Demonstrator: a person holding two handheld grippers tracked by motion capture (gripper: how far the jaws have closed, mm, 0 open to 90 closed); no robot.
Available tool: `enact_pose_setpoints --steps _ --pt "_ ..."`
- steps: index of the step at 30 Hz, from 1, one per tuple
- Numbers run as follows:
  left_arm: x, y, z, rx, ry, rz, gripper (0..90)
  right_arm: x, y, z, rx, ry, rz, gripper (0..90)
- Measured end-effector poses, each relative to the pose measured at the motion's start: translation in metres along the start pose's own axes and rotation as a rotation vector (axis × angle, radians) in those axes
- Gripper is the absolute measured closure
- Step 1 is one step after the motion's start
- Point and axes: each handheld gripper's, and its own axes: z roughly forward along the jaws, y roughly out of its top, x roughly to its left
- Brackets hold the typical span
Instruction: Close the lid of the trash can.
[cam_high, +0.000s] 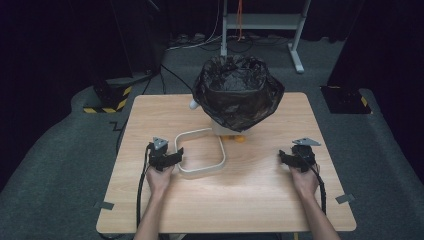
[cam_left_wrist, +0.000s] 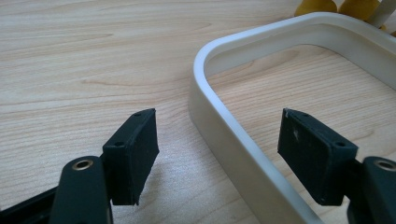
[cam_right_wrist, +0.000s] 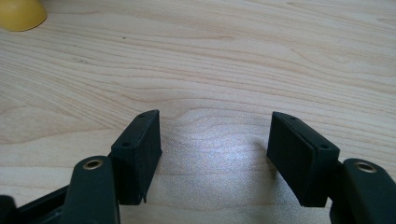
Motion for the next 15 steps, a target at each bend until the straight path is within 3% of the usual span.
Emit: enact_pose_setpoints --steps 15 --pt "0.0028 0.0002 0.0008 0.014 0.002 -0.033 34.6 0.0018 0.0004 0.0002 -0.002 0.001 -0.008 34.8"
